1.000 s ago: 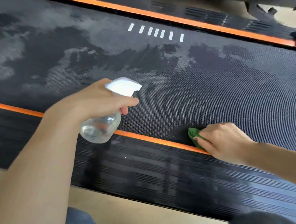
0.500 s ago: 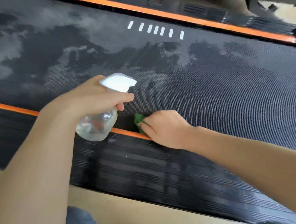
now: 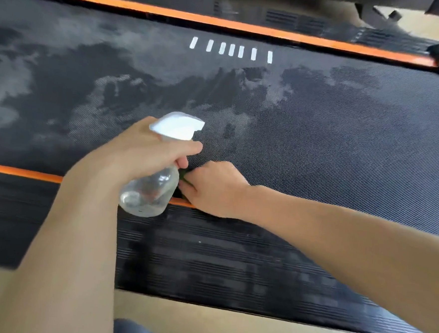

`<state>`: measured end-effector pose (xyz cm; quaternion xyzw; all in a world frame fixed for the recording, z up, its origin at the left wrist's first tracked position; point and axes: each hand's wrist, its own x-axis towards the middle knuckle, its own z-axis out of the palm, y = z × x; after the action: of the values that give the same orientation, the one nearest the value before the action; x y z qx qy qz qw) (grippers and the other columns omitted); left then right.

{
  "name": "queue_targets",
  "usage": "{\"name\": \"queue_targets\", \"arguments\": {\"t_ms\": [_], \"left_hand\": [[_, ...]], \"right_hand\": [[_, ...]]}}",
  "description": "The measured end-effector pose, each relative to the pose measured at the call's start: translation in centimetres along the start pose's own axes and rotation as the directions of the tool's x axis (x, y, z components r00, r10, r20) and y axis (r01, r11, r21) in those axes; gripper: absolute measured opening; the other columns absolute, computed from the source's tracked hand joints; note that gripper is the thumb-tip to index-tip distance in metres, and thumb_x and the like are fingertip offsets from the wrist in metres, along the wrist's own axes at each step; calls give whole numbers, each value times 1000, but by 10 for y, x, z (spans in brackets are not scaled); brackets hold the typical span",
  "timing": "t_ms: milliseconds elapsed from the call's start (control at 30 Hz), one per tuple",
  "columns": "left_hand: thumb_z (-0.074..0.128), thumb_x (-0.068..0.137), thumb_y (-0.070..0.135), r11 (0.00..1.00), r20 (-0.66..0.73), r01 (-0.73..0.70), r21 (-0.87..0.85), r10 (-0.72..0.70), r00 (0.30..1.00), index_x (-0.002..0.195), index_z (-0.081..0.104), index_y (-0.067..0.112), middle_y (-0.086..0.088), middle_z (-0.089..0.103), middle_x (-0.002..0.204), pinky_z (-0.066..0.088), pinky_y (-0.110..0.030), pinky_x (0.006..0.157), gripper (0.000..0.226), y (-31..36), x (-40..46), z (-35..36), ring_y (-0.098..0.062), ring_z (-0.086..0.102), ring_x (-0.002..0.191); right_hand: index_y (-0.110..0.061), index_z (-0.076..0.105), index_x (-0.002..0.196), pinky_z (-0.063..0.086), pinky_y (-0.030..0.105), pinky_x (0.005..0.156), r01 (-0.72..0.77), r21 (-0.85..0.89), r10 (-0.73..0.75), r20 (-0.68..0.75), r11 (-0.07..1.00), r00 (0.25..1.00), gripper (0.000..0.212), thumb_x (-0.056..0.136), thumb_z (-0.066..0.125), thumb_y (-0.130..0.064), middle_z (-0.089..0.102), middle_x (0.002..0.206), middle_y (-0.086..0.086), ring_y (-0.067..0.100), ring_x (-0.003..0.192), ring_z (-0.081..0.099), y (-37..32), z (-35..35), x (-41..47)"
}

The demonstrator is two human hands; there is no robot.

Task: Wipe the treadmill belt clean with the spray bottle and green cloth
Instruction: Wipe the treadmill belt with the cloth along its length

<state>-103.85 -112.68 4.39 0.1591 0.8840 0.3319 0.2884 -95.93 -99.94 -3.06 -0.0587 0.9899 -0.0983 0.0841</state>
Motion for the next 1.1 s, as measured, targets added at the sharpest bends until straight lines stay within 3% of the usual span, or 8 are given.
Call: {"name": "queue_targets", "arguments": {"t_ms": [67,200,300,433,600,800,1033,1100], "left_hand": [[75,87,49,1000,-7,-7,-16,7,1000,75,79,19,8,79,84,46,-30,74,32,0,2,-1,-12,66,83],[74,88,48,998,25,-37,-49,38,999,84,80,23,12,78,79,46,-28,73,26,1,6,-1,-8,66,80],[74,88,46,997,38,-29,-72,32,999,84,79,21,15,78,76,47,-28,73,26,-1,8,-4,-8,65,79],[74,86,49,998,32,-37,-51,39,999,81,80,20,17,76,70,46,-31,71,29,-4,12,-6,-8,65,74],[74,86,48,997,-4,-38,-70,38,999,82,79,20,15,76,72,47,-31,68,29,-8,12,-9,-8,64,72],[74,84,48,994,-9,-38,-103,37,999,76,78,18,17,71,63,44,-29,64,32,-5,13,-11,-6,60,63],[72,86,49,993,59,-73,-95,79,995,88,79,23,17,76,72,47,-30,73,27,-5,9,-4,-7,67,80],[72,86,48,993,39,-83,-88,86,995,94,79,27,17,77,74,48,-30,73,23,-3,11,-2,-7,67,79]], "right_hand": [[-23,46,73,36,34,63,9,10,-9,-27,1000,1000,41,105,28,-44,48,69,-5,24,70,49,8,-1,-10],[-25,50,79,43,34,67,14,-162,-10,28,987,1000,46,101,19,-49,64,89,-1,26,82,61,64,-8,-76],[-25,48,74,46,34,64,-77,-213,81,12,974,997,54,94,8,-55,59,79,-6,23,77,62,93,-8,-115],[-26,41,69,42,32,59,-48,-153,29,-124,987,992,44,97,18,-51,58,72,-5,23,72,59,63,1,-82],[-20,46,72,43,37,63,38,-81,-45,-85,996,995,40,103,34,-42,62,79,3,28,72,55,9,8,-1],[-19,54,75,43,35,62,118,-110,-126,-71,987,989,55,95,13,-51,61,78,0,25,74,58,41,1,-41],[-26,49,75,40,30,65,15,-155,-22,-43,988,999,52,93,10,-56,59,82,-5,20,80,59,66,-2,-79],[-27,46,75,42,32,66,27,-119,-33,-48,992,998,42,99,21,-52,54,80,-7,20,79,58,57,-2,-67]]}}
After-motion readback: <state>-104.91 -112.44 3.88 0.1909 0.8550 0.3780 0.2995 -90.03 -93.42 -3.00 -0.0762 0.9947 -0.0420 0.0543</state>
